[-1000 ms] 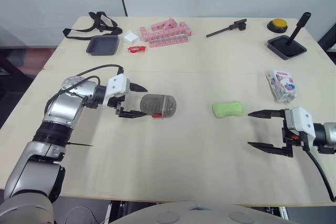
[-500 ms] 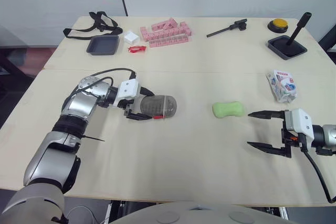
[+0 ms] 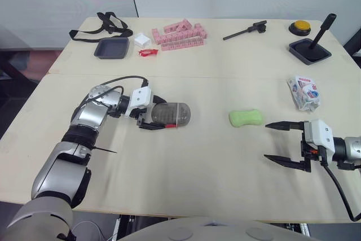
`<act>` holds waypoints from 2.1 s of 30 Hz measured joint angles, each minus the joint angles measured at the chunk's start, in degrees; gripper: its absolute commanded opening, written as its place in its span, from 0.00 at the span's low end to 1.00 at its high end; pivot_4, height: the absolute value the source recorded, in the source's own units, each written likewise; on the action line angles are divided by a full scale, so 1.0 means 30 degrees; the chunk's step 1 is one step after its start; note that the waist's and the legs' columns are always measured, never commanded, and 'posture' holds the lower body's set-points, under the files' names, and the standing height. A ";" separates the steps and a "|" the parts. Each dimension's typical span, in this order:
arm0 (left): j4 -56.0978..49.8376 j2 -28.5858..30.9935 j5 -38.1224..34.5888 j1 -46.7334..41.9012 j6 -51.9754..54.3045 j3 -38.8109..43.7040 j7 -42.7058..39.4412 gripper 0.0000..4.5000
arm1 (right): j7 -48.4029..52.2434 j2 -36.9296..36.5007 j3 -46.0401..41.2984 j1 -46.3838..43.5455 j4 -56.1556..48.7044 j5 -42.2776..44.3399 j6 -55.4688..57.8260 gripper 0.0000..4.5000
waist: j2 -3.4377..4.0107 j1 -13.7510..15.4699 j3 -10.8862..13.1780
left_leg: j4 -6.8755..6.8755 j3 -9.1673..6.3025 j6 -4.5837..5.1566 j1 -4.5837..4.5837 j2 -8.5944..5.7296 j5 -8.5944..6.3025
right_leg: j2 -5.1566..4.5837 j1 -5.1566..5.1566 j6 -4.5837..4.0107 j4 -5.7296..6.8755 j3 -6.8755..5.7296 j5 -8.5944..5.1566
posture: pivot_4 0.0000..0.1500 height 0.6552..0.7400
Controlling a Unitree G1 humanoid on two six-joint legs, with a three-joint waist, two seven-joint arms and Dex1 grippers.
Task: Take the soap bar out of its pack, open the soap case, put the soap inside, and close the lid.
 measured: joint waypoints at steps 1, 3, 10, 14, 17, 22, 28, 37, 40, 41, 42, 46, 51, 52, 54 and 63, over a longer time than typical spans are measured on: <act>-0.0001 -0.0001 -0.0044 -0.0003 0.0144 0.0024 -0.0007 1.00 | -0.0022 0.0000 0.0012 -0.0003 0.0004 -0.0013 -0.0011 0.99 | 0.0000 -0.0001 0.0000 | 0.0000 0.0001 0.0002 0.0000 0.0000 0.0001 | -0.0002 0.0000 -0.0001 0.0000 -0.0001 0.0000 | 1.00 0.66; -0.0002 -0.0003 -0.0087 -0.0002 0.0373 0.0040 -0.0044 1.00 | -0.0079 -0.0001 0.0021 -0.0008 0.0008 -0.0029 -0.0021 0.99 | 0.0000 0.0000 0.0000 | 0.0000 0.0001 0.0006 -0.0001 0.0000 0.0003 | -0.0005 0.0000 0.0000 0.0000 -0.0005 0.0000 | 1.00 0.66; -0.0005 -0.0003 -0.0086 -0.0001 0.0564 0.0048 -0.0132 1.00 | -0.0072 -0.0009 0.0031 -0.0027 0.0113 -0.0037 -0.0041 0.99 | 0.0000 0.0002 0.0000 | 0.0000 0.0001 0.0015 -0.0008 0.0000 0.0009 | -0.0013 0.0001 -0.0001 0.0000 -0.0016 0.0000 | 1.00 0.66; -0.0005 -0.0006 -0.0083 -0.0001 0.0596 0.0048 -0.0141 0.88 | -0.0071 -0.0018 0.0035 -0.0057 0.0125 -0.0040 -0.0041 1.00 | 0.0000 -0.0001 0.0000 | 0.0000 0.0002 0.0018 -0.0009 -0.0001 0.0010 | -0.0016 0.0001 -0.0001 0.0000 -0.0020 0.0000 | 1.00 0.66; -0.0005 -0.0012 -0.0096 0.0000 0.0508 0.0049 -0.0212 0.77 | -0.0062 -0.0022 0.0035 -0.0058 0.0124 -0.0039 -0.0041 1.00 | 0.0000 0.0002 0.0000 | 0.0000 0.0002 0.0020 -0.0010 0.0000 0.0012 | -0.0018 0.0001 -0.0001 0.0000 -0.0025 0.0000 | 1.00 0.66; -0.0002 -0.0013 -0.0098 -0.0002 0.0234 0.0077 -0.0266 0.77 | 0.0159 -0.0021 0.0031 -0.0040 0.0058 0.0552 0.0508 1.00 | 0.0000 0.0002 0.0000 | -0.0001 0.0002 0.0022 -0.0014 0.0000 0.0013 | -0.0022 0.0003 -0.0001 0.0000 -0.0029 0.0000 | 1.00 0.66; 0.0012 -0.0024 -0.0118 -0.0044 0.0134 0.0141 -0.0296 0.77 | 0.0789 0.0015 -0.0138 0.0235 -0.1784 0.3614 0.3115 1.00 | 0.0000 0.0005 0.0001 | -0.0003 0.0000 0.0029 -0.0014 0.0000 0.0016 | -0.0024 0.0002 -0.0001 0.0000 -0.0036 0.0000 | 1.00 0.66; 0.0011 -0.0040 -0.0228 -0.0047 0.0144 0.0169 -0.0520 0.77 | 0.1066 0.0509 -0.0552 -0.0003 -0.3099 0.5084 0.3717 1.00 | -0.0001 0.0035 0.0000 | -0.0002 0.0001 0.0029 -0.0019 -0.0001 0.0018 | -0.0034 0.0005 -0.0002 -0.0001 -0.0050 -0.0001 | 1.00 0.66; 0.0009 -0.0047 -0.0279 -0.0047 0.0205 0.0201 -0.0558 0.77 | 0.1087 0.0538 -0.0553 -0.0006 -0.3100 0.5083 0.3724 1.00 | -0.0001 0.0036 0.0000 | -0.0002 0.0001 0.0029 -0.0021 -0.0001 0.0018 | -0.0035 0.0004 -0.0002 0.0000 -0.0053 -0.0001 | 1.00 0.66; 0.0008 -0.0052 -0.0291 -0.0047 0.0225 0.0222 -0.0567 0.77 | 0.1096 0.0538 -0.0553 -0.0006 -0.3100 0.5078 0.3723 1.00 | -0.0001 0.0036 0.0001 | -0.0002 0.0001 0.0029 -0.0022 -0.0001 0.0018 | -0.0035 0.0004 -0.0002 0.0000 -0.0053 -0.0001 | 1.00 0.66; 0.0008 -0.0062 -0.0325 -0.0046 0.0253 0.0290 -0.0582 0.77 | 0.1117 0.0538 -0.0553 -0.0006 -0.3100 0.5075 0.3722 1.00 | -0.0001 0.0036 0.0000 | -0.0002 0.0001 0.0029 -0.0022 -0.0001 0.0018 | -0.0035 0.0004 -0.0002 0.0000 -0.0054 -0.0001 | 1.00 0.66; -0.0365 -0.0138 -0.0901 -0.0026 0.0491 0.0688 -0.0585 0.77 | 0.0642 0.0352 -0.0436 0.0004 -0.3027 0.3656 0.3438 1.00 | -0.0001 0.0048 0.0001 | -0.0001 0.0000 0.0028 -0.0027 -0.0001 0.0019 | -0.0039 0.0004 -0.0002 0.0000 -0.0061 -0.0001 | 1.00 0.66; -0.2670 -0.0145 -0.1577 0.0724 0.0594 0.0911 -0.0565 0.77 | -0.1659 -0.0366 -0.0044 -0.0664 -0.3305 0.2941 0.6110 1.00 | -0.0001 -0.0014 0.0001 | -0.0006 0.0000 0.0030 -0.0023 -0.0003 0.0021 | -0.0041 0.0005 -0.0002 -0.0003 -0.0060 -0.0001 | 1.00 0.66; -0.3237 -0.0147 -0.1647 0.0987 0.0610 0.0919 -0.0500 0.77 | -0.2142 -0.0600 -0.0054 -0.0908 -0.3749 0.3503 0.7320 1.00 | 0.0000 -0.0027 0.0002 | -0.0009 -0.0001 0.0031 -0.0023 -0.0002 0.0021 | -0.0040 0.0004 -0.0001 -0.0003 -0.0060 -0.0001 | 1.00 0.66; -0.4545 -0.0170 -0.1751 0.1491 0.0612 0.0937 -0.0274 0.77 | -0.3042 -0.1699 -0.0057 -0.1600 -0.5001 0.4998 1.0325 1.00 | 0.0005 -0.0036 0.0006 | -0.0022 -0.0005 0.0035 -0.0011 0.0000 0.0024 | -0.0037 0.0009 -0.0001 -0.0003 -0.0060 -0.0001 | 1.00 0.66; -0.8629 -0.1326 -0.2157 0.2927 0.0472 0.0984 0.1933 0.77 | -1.1525 -0.1556 0.0228 -0.6989 -0.7156 1.3109 2.2473 1.00 | 0.0000 0.0236 0.0008 | -0.0031 -0.0006 0.0014 0.0003 -0.0001 0.0049 | -0.0037 0.0024 -0.0001 -0.0011 -0.0065 -0.0001 | 1.00 0.66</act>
